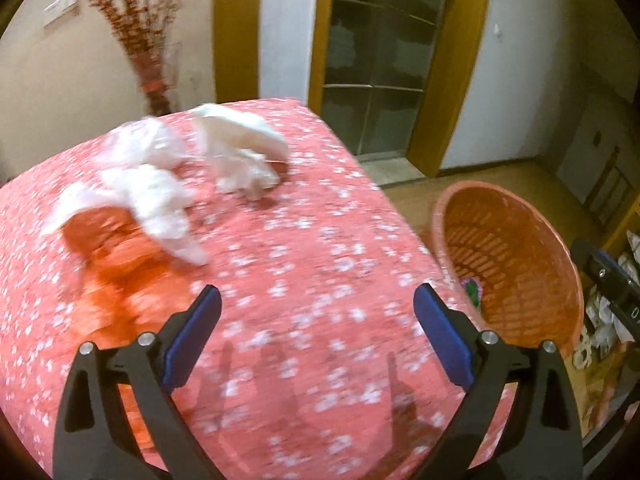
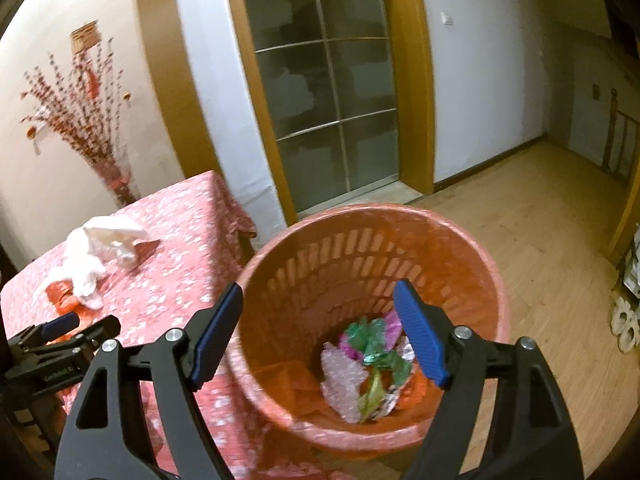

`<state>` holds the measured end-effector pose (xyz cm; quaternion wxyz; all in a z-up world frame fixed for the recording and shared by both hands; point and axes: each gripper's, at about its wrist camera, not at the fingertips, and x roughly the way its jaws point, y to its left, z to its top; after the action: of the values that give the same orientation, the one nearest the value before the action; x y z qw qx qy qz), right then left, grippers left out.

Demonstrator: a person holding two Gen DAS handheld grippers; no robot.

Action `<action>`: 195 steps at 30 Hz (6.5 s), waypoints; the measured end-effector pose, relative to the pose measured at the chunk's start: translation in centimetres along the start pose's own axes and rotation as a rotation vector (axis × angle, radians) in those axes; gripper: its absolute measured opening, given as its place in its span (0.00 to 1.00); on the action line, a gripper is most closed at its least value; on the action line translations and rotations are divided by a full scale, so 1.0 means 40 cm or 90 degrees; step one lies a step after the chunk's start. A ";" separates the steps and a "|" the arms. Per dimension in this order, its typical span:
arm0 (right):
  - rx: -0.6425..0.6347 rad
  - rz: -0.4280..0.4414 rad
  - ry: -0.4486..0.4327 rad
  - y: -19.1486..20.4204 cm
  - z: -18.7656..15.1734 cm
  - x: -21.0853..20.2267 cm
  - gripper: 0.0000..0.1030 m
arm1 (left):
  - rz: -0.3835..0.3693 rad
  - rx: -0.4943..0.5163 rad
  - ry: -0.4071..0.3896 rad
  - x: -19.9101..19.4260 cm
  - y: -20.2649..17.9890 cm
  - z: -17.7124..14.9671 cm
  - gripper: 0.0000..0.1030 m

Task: Collect trash
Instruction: 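Move both open tools back over the table toward the remaining bags, then grasp the orange bag with the right tool while the left tool grasps the clear bag, then carry the orange and clear bags over the wastebasket, then open both tools to drop the orange and clear bags into the basket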

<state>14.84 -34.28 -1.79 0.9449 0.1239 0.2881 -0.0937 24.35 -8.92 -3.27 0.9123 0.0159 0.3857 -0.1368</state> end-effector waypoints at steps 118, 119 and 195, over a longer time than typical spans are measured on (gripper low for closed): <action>-0.100 0.046 -0.080 0.115 0.008 -0.157 0.28 | -0.100 0.038 -0.119 -0.241 0.019 0.126 0.29; -0.096 0.042 -0.081 0.106 0.009 -0.158 0.28 | -0.105 0.042 -0.117 -0.239 0.005 0.124 0.29; 0.096 -0.018 -0.045 -0.170 0.020 -0.033 0.80 | -0.140 0.108 -0.004 0.086 -0.280 0.073 0.89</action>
<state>12.50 -40.85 -1.64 0.9411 0.1873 0.2483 -0.1328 25.74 -20.91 -2.80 0.8883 0.0502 0.3697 -0.2679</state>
